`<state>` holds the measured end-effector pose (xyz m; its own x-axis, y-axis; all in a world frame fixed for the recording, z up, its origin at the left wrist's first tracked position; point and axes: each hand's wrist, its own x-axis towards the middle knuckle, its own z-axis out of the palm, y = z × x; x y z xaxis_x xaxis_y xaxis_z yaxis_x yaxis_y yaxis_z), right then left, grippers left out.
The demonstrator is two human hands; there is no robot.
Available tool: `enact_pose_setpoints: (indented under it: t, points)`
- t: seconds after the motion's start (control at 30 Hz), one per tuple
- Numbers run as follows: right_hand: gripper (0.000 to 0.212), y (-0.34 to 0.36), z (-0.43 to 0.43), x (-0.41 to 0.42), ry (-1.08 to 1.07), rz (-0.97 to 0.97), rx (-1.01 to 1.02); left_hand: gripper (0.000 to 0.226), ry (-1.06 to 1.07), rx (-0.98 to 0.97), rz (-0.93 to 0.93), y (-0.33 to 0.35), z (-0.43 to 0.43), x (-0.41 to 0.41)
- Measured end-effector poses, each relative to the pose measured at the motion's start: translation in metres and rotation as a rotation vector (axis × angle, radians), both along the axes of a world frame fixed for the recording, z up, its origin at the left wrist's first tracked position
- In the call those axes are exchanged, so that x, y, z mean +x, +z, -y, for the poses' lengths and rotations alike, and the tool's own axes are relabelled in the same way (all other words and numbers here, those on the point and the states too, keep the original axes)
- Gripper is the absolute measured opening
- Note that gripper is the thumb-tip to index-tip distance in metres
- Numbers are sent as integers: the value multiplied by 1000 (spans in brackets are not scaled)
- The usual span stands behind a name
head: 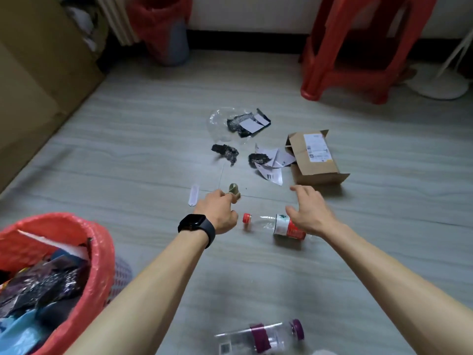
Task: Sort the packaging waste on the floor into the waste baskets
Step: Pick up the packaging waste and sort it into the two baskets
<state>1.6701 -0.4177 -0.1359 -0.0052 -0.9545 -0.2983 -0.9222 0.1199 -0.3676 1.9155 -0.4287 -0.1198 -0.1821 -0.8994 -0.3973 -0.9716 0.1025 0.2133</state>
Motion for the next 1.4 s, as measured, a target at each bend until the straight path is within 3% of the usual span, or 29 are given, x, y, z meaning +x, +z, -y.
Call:
enact_pose_setpoints:
  t: [0.3,0.5,0.6,0.73,0.9,1.03,1.17,1.3,1.4]
  points:
    - [80,-115,118,8,-51,-36,96,59,157,213,69,-133,84,29]
    - [110,-135,190,12,44,-103,64,81,132,96,126,-166,107,28]
    - [114,-143,220,10,126,-183,49,84,135,93,140,-168,107,28]
    - [82,-163,220,14,97,-264,133,86,151,94,126,-170,103,31]
    - [48,-169,173,34,-17,-262,-65,87,160,80,103,-170,103,32]
    - [41,-173,144,39,-23,-171,-101,87,175,94,90,-171,97,33]
    - [52,-168,137,37,1,-145,-77,87,184,107,86,-168,97,32]
    - [109,-158,145,32,8,-61,90,87,196,106,68,-170,95,33]
    - [104,-152,155,29,-185,119,68,87,204,102,58,-171,94,34]
